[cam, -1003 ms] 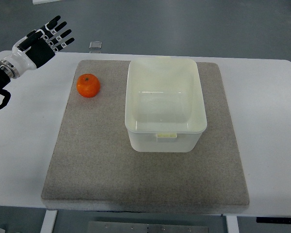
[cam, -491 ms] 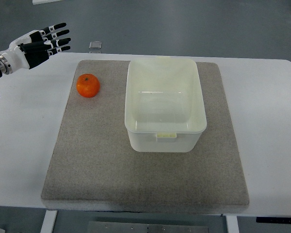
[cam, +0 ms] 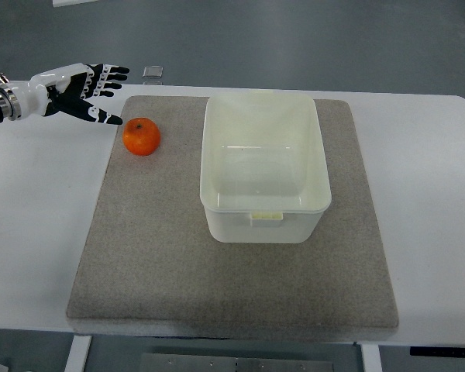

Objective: Put orange in box with left hand
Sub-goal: 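Lower the left hand over the orange and close fingers around it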

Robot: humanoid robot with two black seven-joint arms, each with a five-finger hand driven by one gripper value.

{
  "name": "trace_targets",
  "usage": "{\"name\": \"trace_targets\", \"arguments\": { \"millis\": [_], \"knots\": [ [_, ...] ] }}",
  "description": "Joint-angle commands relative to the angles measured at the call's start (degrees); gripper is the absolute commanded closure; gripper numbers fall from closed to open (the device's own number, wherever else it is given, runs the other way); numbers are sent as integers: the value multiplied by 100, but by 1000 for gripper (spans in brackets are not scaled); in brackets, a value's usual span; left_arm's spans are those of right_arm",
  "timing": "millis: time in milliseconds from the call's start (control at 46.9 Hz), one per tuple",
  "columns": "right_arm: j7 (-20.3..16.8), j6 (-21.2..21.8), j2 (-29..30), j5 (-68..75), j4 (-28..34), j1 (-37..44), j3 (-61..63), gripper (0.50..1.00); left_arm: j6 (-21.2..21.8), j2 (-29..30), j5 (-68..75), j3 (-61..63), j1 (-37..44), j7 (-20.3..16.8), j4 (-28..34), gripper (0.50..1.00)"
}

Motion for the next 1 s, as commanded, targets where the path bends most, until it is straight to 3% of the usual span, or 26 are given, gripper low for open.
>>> {"name": "trace_targets", "arguments": {
  "millis": [0,320,768,875,982],
  "knots": [
    [1,0,0,0,0,0,0,568,180,-21,424,472,-231,4,20,516],
    [1,0,0,0,0,0,0,568,1622,-293,1391,1809,-627,-5,-33,516],
    [1,0,0,0,0,0,0,568,1692,-654,2499,2038,-609,-5,-156,527],
    [1,0,0,0,0,0,0,568,1693,-680,2534,2046,-618,-5,-147,572],
    [1,0,0,0,0,0,0,568,1693,-689,2613,2046,-618,-5,-138,703]
  ]
}}
